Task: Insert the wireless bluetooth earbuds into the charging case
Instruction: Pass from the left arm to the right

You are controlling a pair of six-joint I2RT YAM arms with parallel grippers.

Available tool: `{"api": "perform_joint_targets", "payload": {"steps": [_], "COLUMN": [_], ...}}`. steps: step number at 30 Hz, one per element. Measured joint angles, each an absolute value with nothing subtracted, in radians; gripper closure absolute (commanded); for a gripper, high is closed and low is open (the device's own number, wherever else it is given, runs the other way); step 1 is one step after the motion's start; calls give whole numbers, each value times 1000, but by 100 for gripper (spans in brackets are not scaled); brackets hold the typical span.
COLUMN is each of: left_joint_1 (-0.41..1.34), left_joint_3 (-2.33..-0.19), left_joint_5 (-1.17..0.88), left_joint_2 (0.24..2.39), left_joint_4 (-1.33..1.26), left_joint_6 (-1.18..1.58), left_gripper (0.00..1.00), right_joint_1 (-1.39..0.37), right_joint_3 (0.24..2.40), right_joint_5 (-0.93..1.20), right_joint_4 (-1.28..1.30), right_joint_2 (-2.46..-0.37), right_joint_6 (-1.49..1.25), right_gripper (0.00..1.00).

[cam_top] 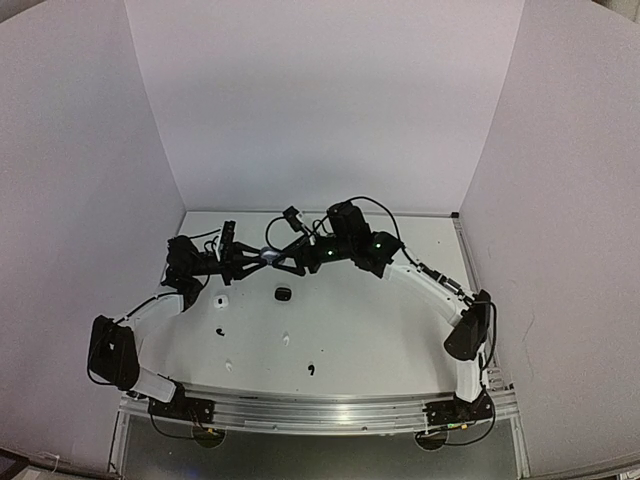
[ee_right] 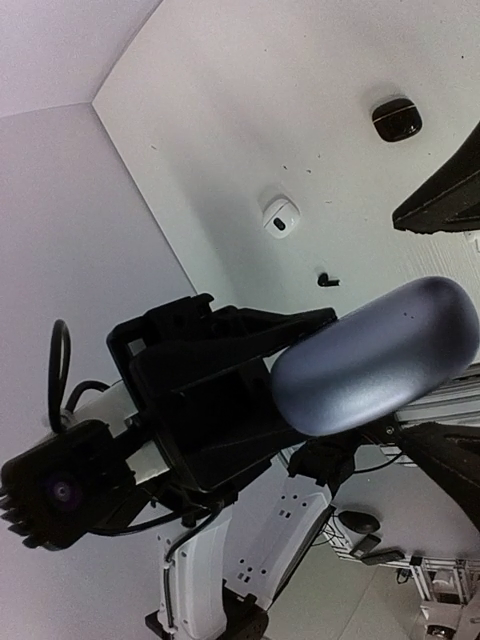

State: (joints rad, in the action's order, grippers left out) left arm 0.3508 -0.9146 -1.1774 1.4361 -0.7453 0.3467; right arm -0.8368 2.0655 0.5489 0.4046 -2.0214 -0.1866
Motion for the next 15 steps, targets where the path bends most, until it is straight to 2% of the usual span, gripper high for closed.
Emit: {"api": "perform_joint_targets", "payload": {"steps": [5,9,10,15], "left_joint_1": [351,351,349,343], "left_joint_3": [-916,-916,-916,-916], "left_joint_5": [-1176,-1177,-1178,-1183], "left_joint_2": [1436,1436,1436,1437], "left_joint_4": [-754,-755,-754,-752], "left_joint_6": [350,355,363,394], "left_gripper": [100,100,100,100], "right_joint_1": [-837,-836,-835,-829], "right_joint_3": [2089,2093,2093,2097], "right_joint_5": [596,616,621,641], "right_joint_4": [405,404,405,405], "right_joint_2": [-2052,-2056,-2056,-2056], "right_joint_6": [-206,-209,-203,-171], "right_gripper": [68,96,100,100]}}
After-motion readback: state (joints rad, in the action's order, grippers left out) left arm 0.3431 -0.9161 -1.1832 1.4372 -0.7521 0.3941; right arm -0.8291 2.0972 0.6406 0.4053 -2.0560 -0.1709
